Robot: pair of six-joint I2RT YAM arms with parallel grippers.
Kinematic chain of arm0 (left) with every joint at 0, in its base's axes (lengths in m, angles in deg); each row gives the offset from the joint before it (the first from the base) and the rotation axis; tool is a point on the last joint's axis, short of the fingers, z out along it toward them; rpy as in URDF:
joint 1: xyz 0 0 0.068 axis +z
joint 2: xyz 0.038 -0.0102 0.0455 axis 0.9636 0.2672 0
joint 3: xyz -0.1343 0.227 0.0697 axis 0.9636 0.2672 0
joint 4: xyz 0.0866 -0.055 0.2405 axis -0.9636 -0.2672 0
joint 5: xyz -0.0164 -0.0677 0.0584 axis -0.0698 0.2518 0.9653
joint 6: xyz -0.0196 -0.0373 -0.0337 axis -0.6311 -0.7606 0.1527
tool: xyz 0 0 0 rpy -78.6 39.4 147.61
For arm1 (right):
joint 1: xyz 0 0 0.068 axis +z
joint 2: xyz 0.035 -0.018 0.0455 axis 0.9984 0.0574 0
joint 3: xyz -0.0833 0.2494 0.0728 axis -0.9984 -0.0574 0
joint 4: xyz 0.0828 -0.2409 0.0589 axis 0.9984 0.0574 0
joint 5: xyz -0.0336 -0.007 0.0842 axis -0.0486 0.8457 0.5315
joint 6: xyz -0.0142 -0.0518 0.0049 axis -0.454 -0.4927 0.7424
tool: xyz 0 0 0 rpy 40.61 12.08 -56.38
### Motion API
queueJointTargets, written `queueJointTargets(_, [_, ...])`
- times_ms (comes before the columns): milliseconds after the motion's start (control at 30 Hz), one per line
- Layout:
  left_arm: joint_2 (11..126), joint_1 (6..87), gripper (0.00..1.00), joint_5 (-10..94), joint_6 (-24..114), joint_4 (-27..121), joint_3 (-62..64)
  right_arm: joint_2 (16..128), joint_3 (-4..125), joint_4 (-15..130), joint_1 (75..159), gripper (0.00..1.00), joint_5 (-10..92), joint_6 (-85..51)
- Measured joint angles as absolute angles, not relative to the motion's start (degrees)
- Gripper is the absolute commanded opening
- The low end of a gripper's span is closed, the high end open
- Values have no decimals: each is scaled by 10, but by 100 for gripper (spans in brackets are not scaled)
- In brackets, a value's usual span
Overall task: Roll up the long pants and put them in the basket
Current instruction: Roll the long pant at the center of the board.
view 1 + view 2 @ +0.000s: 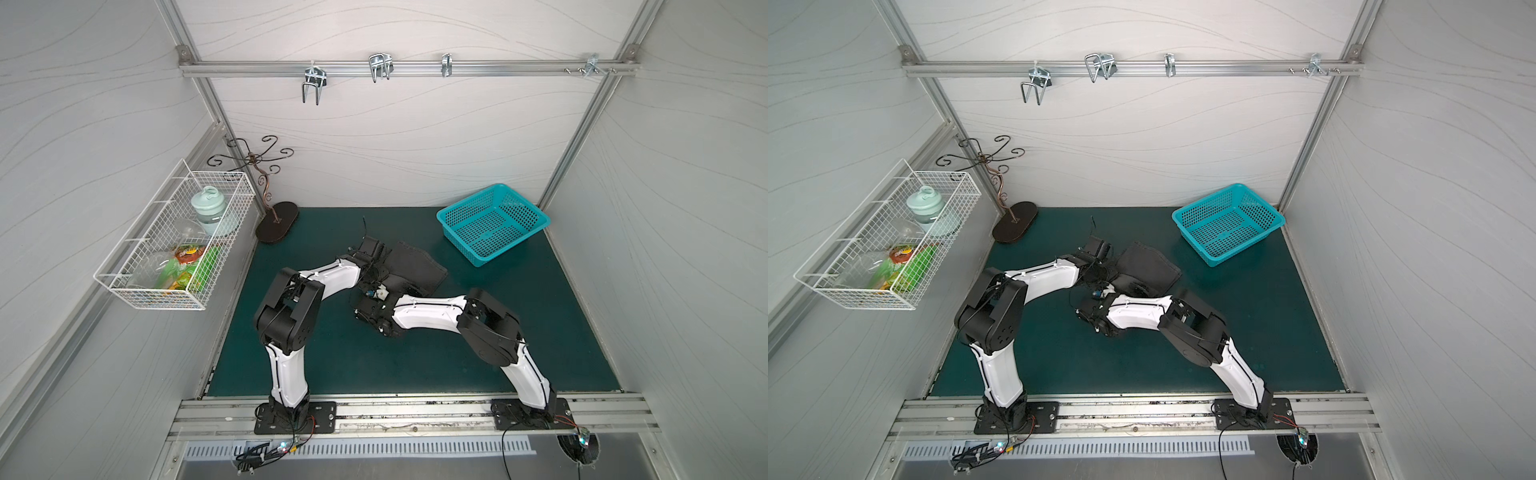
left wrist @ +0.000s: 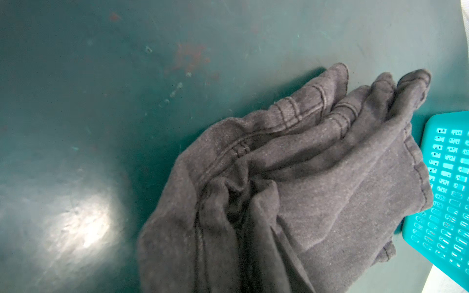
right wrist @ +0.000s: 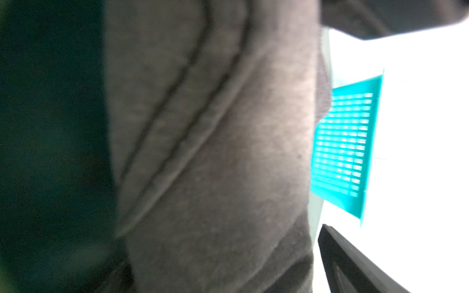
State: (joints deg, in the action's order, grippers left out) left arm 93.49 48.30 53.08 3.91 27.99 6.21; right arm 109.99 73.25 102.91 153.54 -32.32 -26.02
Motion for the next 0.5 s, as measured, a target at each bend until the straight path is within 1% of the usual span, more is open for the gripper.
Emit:
queueJointTargets(300, [935,483,5,527,38,281,62,1125,749,1054,1535,99,-366,-226])
queueJointTargets(500, [935,483,5,525,37,290,64,1133,757,1069,1529,98,-373,-209])
